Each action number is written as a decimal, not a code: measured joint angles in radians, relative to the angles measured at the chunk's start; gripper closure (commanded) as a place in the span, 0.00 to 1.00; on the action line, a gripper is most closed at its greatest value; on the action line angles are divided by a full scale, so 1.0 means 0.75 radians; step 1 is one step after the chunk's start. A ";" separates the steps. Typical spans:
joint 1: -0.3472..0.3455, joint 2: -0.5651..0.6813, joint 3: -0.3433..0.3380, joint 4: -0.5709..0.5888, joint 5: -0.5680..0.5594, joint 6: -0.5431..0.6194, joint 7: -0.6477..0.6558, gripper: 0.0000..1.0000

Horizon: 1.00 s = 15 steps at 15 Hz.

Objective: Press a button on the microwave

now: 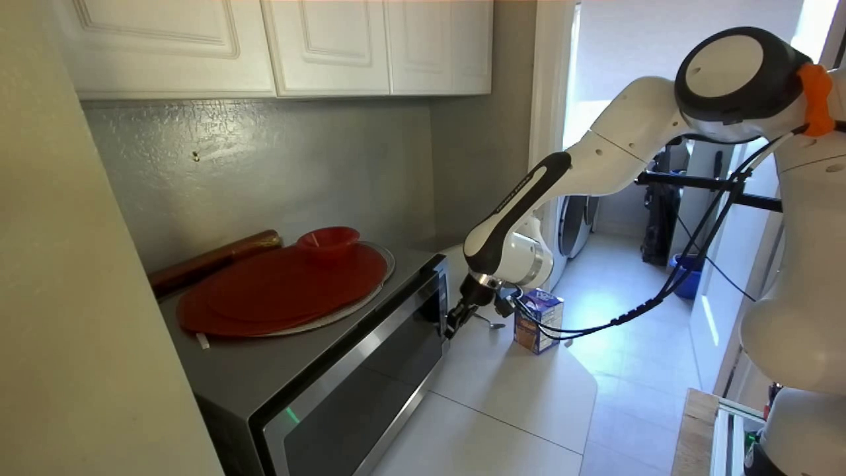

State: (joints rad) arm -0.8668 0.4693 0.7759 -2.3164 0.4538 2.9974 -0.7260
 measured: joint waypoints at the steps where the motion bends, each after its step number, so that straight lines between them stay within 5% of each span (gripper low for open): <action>1: 0.000 0.001 0.001 0.001 0.000 -0.008 0.002 1.00; 15: -0.022 0.078 0.033 0.040 -0.007 0.045 0.171 1.00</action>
State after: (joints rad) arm -0.8835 0.5281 0.8009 -2.2864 0.4489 3.0309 -0.5973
